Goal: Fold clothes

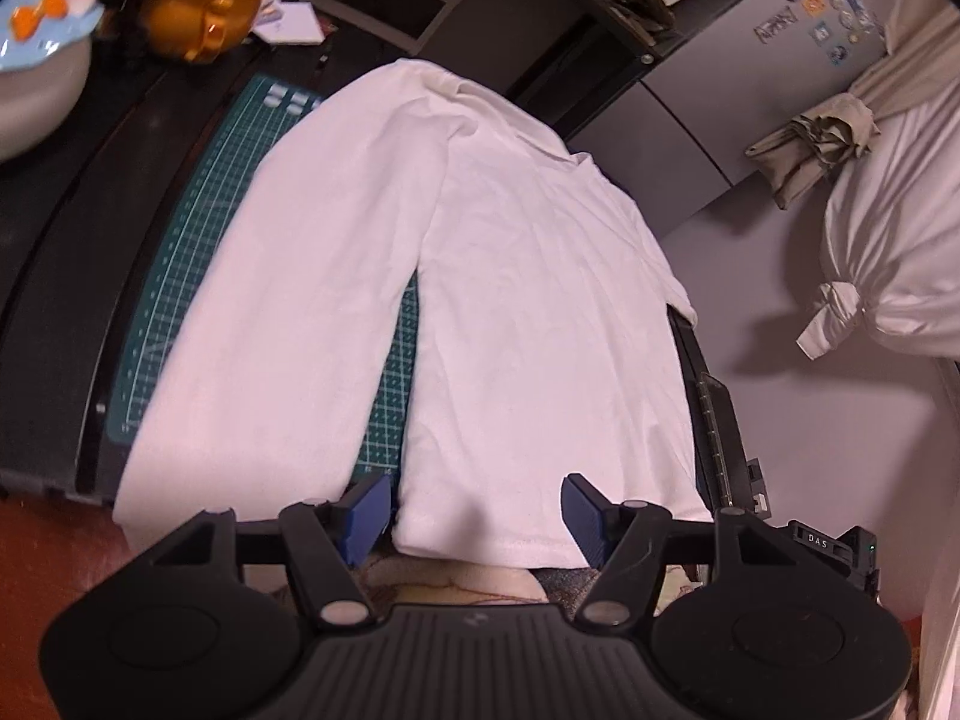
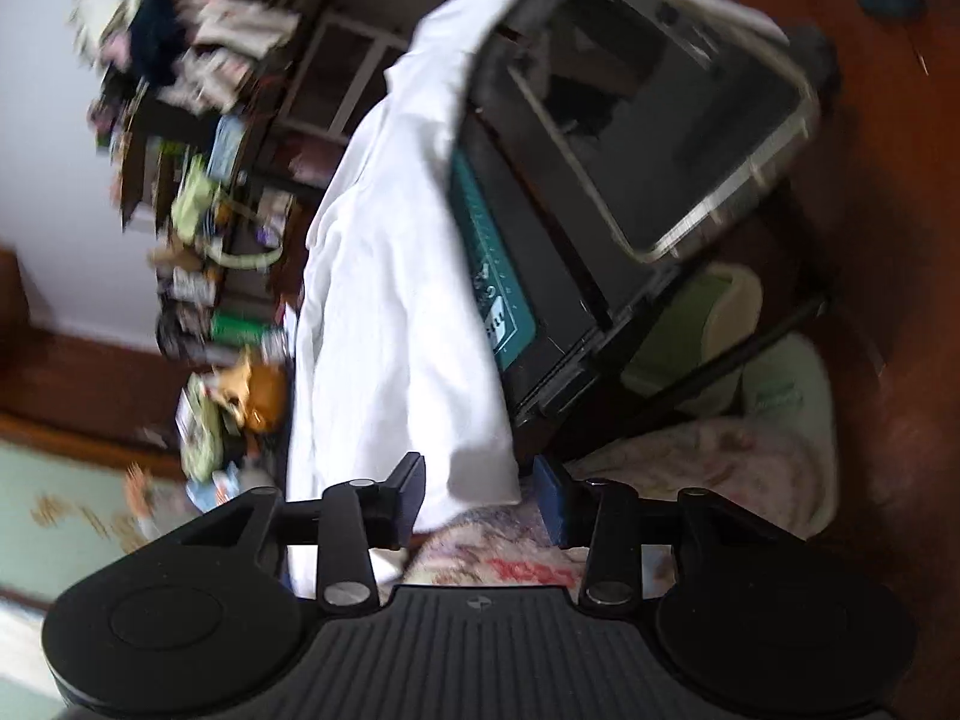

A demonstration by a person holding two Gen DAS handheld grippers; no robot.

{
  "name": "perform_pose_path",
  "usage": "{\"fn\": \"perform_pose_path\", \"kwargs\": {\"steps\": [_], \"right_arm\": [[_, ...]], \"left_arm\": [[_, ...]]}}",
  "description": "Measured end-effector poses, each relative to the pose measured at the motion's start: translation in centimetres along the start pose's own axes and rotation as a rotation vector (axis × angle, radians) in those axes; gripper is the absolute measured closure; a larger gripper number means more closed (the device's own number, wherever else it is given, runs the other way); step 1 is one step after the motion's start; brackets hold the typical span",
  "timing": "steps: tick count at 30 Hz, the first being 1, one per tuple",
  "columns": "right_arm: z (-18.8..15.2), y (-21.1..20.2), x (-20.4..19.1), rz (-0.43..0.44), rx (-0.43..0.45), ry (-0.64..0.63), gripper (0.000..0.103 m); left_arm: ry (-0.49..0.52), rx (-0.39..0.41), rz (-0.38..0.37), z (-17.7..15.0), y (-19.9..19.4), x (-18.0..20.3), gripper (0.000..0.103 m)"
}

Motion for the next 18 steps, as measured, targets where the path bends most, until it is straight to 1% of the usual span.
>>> {"fn": "perform_pose_path", "kwargs": {"steps": [1,3,6,8,9,10,11,12,13,15,18], "right_arm": [[-0.1,0.1,-0.2,-0.005,0.001,-0.011,0.096],[-0.1,-0.1,-0.9,-0.028,0.017,-0.049,0.096],[0.2,-0.7,-1.8,-0.038,0.035,-0.092,0.096],[0.3,-1.3,-2.5,-0.04,0.045,-0.13,0.096],[0.4,-1.4,-2.8,-0.038,0.046,-0.137,0.096],[0.4,-1.5,-3.0,-0.036,0.047,-0.144,0.096],[0.4,-1.7,-3.4,-0.041,0.046,-0.161,0.096],[0.4,-1.8,-3.7,-0.051,0.05,-0.186,0.096],[0.4,-2.0,-4.1,-0.061,0.053,-0.212,0.096],[0.4,-2.0,-5.5,-0.092,0.062,-0.294,0.096],[-0.2,-1.7,-8.8,-0.135,0.074,-0.479,0.096]], "left_arm": [[-0.002,-0.004,0.003,0.0,0.2,0.0,0.041],[0.016,-0.014,0.012,-0.1,0.8,0.2,0.041],[0.059,-0.029,0.054,-0.3,2.0,0.4,0.042],[0.084,-0.032,0.089,-0.5,2.8,0.4,0.048],[0.102,-0.035,0.108,-0.5,2.8,0.3,0.048],[0.119,-0.037,0.126,-0.4,2.8,0.3,0.063],[0.12,-0.034,0.132,-0.3,2.5,0.1,0.093],[0.121,-0.032,0.138,-0.3,2.3,-0.1,0.101],[0.12,-0.027,0.142,-0.1,1.9,-0.3,0.101],[0.061,0.033,0.118,1.1,0.0,-1.1,0.101],[-0.026,0.123,0.082,2.9,-3.0,-2.4,0.101]]}}
Point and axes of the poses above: each gripper's, at about its wrist camera, not at the fingertips, and y roughly the way its jaws point, x to its right, z to its top, the point moved 8 cm from there along y, roughly the way its jaws point, and after that the axes turned 4 degrees about z, right-handed, at the moved point
